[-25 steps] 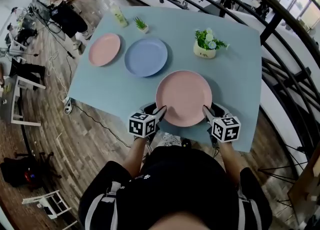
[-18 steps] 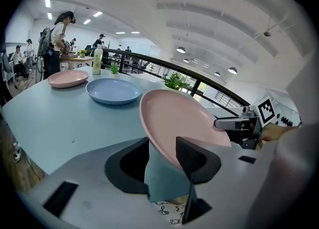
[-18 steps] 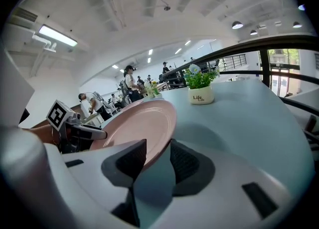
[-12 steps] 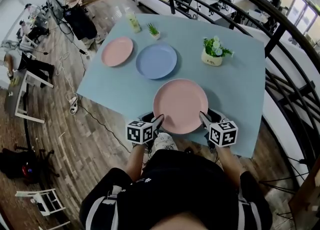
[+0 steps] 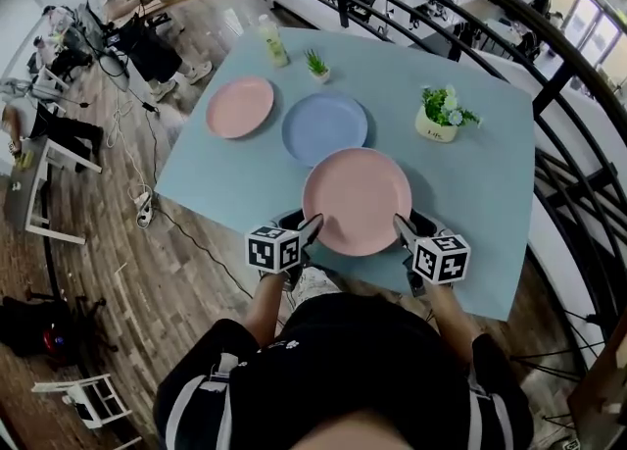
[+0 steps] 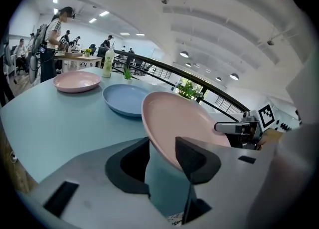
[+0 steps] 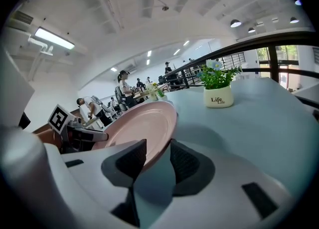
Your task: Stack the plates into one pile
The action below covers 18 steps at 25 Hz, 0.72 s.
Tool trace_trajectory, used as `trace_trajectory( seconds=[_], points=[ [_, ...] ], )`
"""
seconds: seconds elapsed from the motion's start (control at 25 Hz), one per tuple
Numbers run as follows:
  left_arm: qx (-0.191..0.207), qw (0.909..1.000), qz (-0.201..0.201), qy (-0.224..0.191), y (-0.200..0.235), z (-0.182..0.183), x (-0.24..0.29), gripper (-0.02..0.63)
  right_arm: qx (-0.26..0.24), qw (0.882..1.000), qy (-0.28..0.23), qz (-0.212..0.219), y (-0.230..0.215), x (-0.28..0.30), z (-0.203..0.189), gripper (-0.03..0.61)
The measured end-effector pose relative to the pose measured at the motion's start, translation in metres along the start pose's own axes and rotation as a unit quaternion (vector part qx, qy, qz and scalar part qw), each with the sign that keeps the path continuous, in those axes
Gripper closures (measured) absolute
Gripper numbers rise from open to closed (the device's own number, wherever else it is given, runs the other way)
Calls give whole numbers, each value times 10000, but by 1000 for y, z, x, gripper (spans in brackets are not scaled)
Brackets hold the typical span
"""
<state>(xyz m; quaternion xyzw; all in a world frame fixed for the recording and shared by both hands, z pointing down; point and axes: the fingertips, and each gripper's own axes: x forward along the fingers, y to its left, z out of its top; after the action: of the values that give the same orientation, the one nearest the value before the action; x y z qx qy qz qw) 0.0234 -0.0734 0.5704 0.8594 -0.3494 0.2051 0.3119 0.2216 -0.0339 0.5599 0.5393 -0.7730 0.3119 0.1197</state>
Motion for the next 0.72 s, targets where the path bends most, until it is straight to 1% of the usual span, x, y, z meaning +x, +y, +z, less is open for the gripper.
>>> trace_trajectory(
  seconds=[0.2, 0.4, 0.72],
  points=[
    [52, 9996, -260, -9, 32, 30, 9, 448, 239, 9995, -92, -200, 6, 31, 18, 428],
    [369, 9987, -335, 109, 67, 65, 22, 448, 403, 9982, -259, -361, 11, 65, 46, 431],
    [692, 9953, -563, 383, 115, 97, 46, 448, 569, 9962, -250, -616, 16, 111, 70, 439]
  ],
)
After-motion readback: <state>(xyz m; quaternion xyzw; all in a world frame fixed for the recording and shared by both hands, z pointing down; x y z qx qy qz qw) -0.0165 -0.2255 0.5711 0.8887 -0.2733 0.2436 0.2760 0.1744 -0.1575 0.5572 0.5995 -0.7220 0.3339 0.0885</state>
